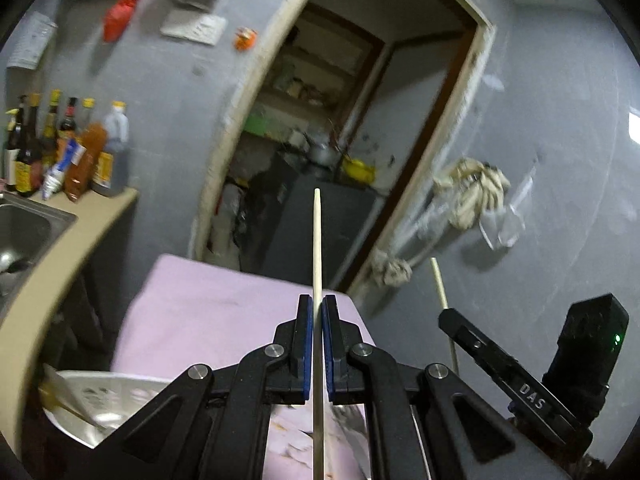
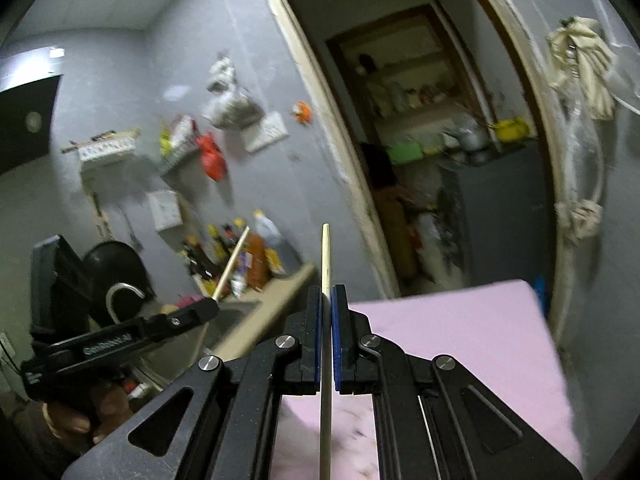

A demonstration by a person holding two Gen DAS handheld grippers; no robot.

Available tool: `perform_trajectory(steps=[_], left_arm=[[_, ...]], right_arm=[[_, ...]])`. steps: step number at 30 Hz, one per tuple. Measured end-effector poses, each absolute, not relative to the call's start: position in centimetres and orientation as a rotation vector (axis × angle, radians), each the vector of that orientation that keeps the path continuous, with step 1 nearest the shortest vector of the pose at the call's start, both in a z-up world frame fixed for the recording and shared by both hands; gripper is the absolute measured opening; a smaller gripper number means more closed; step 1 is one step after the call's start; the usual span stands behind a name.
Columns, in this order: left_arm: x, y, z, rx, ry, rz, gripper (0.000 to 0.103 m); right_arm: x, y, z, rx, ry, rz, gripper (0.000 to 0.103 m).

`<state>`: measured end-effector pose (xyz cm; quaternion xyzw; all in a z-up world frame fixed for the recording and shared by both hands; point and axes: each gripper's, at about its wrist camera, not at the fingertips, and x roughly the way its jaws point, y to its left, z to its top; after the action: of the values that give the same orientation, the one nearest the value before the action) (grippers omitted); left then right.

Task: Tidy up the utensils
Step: 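Lift both held chopsticks and carry them up over the white caddy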

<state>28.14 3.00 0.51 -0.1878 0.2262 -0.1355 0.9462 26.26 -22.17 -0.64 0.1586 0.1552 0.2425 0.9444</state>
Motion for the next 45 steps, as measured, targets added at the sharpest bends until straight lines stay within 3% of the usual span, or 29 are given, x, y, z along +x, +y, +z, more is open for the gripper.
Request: perform_trajectory(steps=[18,45], left_arm=[[29.1,16.7,-3.0,-0.629,0.344,-0.106,0.005],[29.2,16.9,-8.7,-0.660,0.268,-0.052,0.005]], right_arm=[[29.1,-12.9,-5.3,0.522,0.219,0.507,0.004],[28.6,-11.6,-9.6,0.541,0.032,0.260,0.004]])
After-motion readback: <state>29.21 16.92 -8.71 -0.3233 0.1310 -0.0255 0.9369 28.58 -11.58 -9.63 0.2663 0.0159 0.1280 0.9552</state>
